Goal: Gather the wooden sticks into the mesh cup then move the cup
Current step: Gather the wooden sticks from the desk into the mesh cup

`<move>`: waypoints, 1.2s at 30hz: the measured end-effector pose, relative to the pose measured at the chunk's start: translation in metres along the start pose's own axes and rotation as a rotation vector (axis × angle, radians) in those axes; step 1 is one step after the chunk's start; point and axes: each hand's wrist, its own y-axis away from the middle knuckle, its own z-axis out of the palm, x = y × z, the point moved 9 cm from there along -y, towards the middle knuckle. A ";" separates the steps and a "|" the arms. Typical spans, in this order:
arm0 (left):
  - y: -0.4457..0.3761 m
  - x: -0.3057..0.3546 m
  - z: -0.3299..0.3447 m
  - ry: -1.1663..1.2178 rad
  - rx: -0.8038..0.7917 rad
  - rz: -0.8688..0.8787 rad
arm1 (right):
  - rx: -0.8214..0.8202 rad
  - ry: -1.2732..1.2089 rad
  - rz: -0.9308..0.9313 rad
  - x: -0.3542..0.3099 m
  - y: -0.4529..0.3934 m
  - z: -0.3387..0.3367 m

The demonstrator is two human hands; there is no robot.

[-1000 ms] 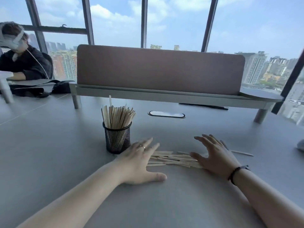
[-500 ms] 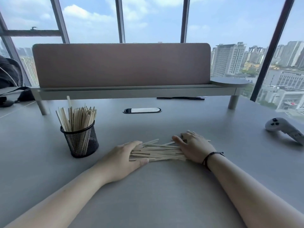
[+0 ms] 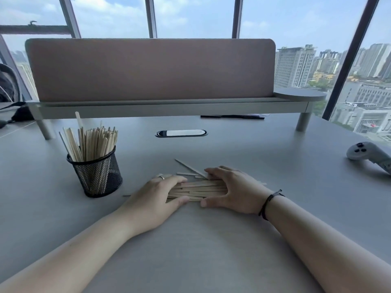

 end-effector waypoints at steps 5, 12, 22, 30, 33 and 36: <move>-0.001 -0.001 0.001 0.035 -0.001 -0.005 | 0.067 -0.027 -0.025 -0.004 -0.001 -0.003; -0.003 -0.002 0.007 0.036 -0.052 -0.016 | 0.122 -0.008 -0.022 -0.004 -0.002 -0.003; -0.001 0.003 -0.002 0.054 0.049 0.066 | 0.170 -0.008 -0.019 -0.005 -0.001 -0.005; 0.000 0.019 -0.015 -0.421 0.109 0.203 | 0.216 0.009 -0.057 -0.012 0.000 -0.010; -0.001 0.014 -0.021 -0.586 0.128 0.186 | 0.216 0.011 -0.046 -0.009 -0.001 -0.010; 0.000 0.008 -0.030 -0.609 0.136 0.163 | 0.214 0.019 -0.043 -0.009 -0.002 -0.010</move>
